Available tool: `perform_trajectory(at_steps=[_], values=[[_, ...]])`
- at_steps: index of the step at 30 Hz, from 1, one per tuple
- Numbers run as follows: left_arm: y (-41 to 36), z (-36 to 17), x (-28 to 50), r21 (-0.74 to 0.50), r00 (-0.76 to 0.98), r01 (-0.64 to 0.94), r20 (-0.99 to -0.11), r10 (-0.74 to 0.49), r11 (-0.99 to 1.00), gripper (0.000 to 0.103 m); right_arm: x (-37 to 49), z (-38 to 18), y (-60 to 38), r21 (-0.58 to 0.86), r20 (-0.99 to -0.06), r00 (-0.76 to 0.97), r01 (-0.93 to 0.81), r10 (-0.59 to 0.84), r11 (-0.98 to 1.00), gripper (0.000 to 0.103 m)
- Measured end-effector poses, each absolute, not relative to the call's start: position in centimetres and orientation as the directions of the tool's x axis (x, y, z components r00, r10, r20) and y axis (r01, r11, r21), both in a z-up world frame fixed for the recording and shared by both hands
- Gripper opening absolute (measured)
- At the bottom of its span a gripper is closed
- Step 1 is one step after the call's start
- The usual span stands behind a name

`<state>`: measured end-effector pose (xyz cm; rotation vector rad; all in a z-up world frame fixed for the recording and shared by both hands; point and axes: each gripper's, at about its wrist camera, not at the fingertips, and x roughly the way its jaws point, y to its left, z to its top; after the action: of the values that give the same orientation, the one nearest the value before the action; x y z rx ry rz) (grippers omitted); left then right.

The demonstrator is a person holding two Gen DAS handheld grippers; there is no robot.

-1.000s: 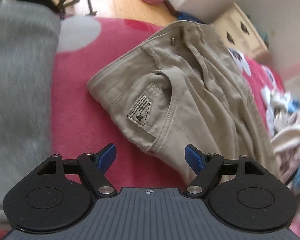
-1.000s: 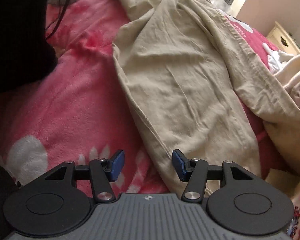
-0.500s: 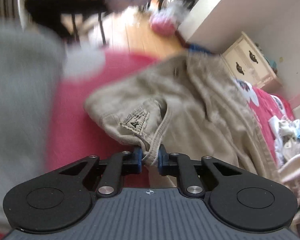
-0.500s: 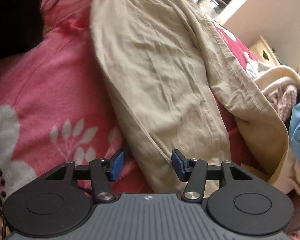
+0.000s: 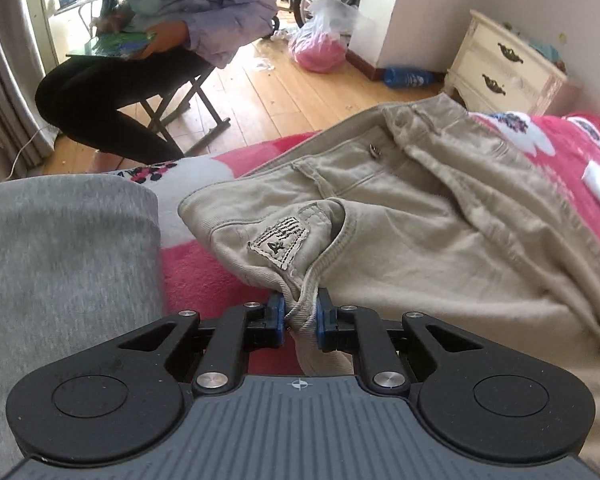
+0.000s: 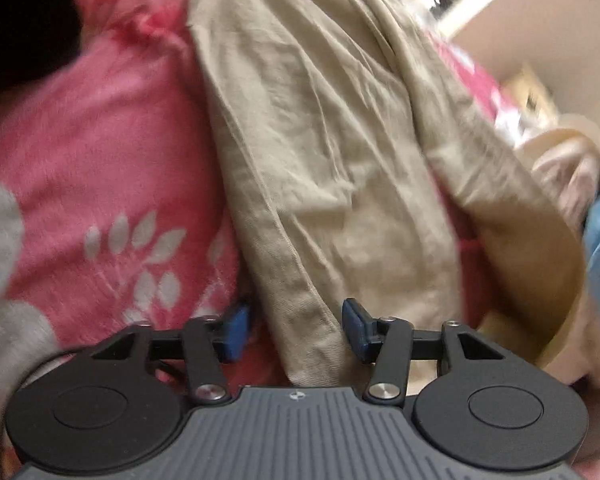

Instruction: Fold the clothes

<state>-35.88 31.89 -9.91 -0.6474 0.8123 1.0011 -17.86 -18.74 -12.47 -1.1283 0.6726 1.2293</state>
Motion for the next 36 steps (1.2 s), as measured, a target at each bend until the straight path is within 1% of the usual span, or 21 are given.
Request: perform_trajectory(at_steps=[1, 2, 6, 8, 11, 15, 18, 19, 22, 23, 24, 25, 26, 27, 29, 32, 36], values=[[32.0, -10.0, -35.9, -0.101, 0.302, -0.908, -0.830, 0.468, 0.407, 0.013, -17.2, -11.9, -18.6, -0.225, -0.907, 0.203, -0.974, 0.369, -0.018, 0.013], [31.9, -9.9, -35.8, -0.099, 0.302, -0.907, -0.829, 0.470, 0.409, 0.013, -16.7, -11.1, -18.6, -0.170, -0.914, 0.162, -0.985, 0.373, 0.011, 0.010], [31.4, -8.7, -35.7, -0.077, 0.320, -0.890, -0.807, 0.496, 0.450, 0.013, -15.3, -7.6, -19.6, 0.065, -0.914, -0.040, -0.997, 0.403, 0.049, 0.009], [31.5, -8.8, -35.5, -0.062, 0.311, -0.889, -0.809, 0.499, 0.453, 0.013, -15.2, -6.9, -19.9, 0.154, -0.907, -0.120, -0.987, 0.403, 0.052, 0.009], [31.9, -9.7, -35.2, -0.047, 0.290, -0.894, -0.820, 0.494, 0.446, 0.013, -16.4, -7.8, -19.9, 0.163, -0.925, -0.147, -0.987, 0.351, 0.015, 0.009], [31.6, -9.9, -35.1, -0.033, 0.284, -0.892, -0.816, 0.504, 0.450, 0.012, -18.0, -8.5, -19.8, 0.221, -0.925, -0.219, -0.975, 0.311, -0.031, 0.008], [31.1, -8.8, -35.4, -0.012, 0.302, -0.876, -0.794, 0.528, 0.483, 0.012, -19.5, -9.1, -19.8, 0.200, -0.933, -0.209, -0.978, 0.293, -0.061, 0.008], [31.0, -9.2, -35.5, 0.001, 0.296, -0.870, -0.799, 0.524, 0.492, 0.012, -19.8, -9.8, -19.7, 0.186, -0.940, -0.195, -0.981, 0.280, -0.060, 0.009], [31.0, -11.1, -35.5, 0.041, 0.256, -0.860, -0.828, 0.499, 0.509, 0.014, -20.3, -12.1, -19.2, 0.176, -0.957, -0.184, -0.983, 0.223, -0.056, 0.013], [31.0, -11.7, -35.5, 0.054, 0.248, -0.854, -0.832, 0.497, 0.517, 0.016, -20.6, -12.4, -19.1, 0.179, -0.960, -0.190, -0.981, 0.204, -0.071, 0.020], [30.9, -12.0, -35.5, 0.063, 0.247, -0.848, -0.832, 0.497, 0.526, 0.019, -21.0, -12.6, -19.1, 0.195, -0.961, -0.207, -0.977, 0.182, -0.084, 0.024], [31.0, -12.1, -35.6, 0.071, 0.245, -0.842, -0.832, 0.497, 0.534, 0.023, -21.4, -12.7, -19.2, 0.211, -0.961, -0.224, -0.973, 0.159, -0.096, 0.035], [31.1, -12.1, -35.7, 0.076, 0.242, -0.840, -0.833, 0.497, 0.537, 0.030, -21.7, -12.7, -19.3, 0.231, -0.960, -0.244, -0.967, 0.136, -0.106, 0.043], [31.2, -11.9, -35.9, 0.073, 0.239, -0.842, -0.838, 0.492, 0.534, 0.034, -22.1, -12.7, -19.6, 0.245, -0.959, -0.258, -0.962, 0.119, -0.117, 0.043], [31.5, -11.3, -36.6, 0.045, 0.244, -0.854, -0.846, 0.474, 0.519, 0.037, -22.3, -12.6, -19.9, 0.258, -0.957, -0.268, -0.961, 0.107, -0.103, 0.043], [31.6, -9.7, -37.5, 0.021, 0.245, -0.874, -0.844, 0.478, 0.485, 0.038, -21.3, -12.4, -20.3, 0.296, -0.949, -0.297, -0.955, 0.110, -0.021, 0.043], [31.3, -7.4, -38.5, 0.005, 0.275, -0.892, -0.788, 0.551, 0.452, 0.039, -19.3, -12.0, -20.1, 0.357, -0.927, -0.342, -0.931, 0.155, 0.079, 0.043]])
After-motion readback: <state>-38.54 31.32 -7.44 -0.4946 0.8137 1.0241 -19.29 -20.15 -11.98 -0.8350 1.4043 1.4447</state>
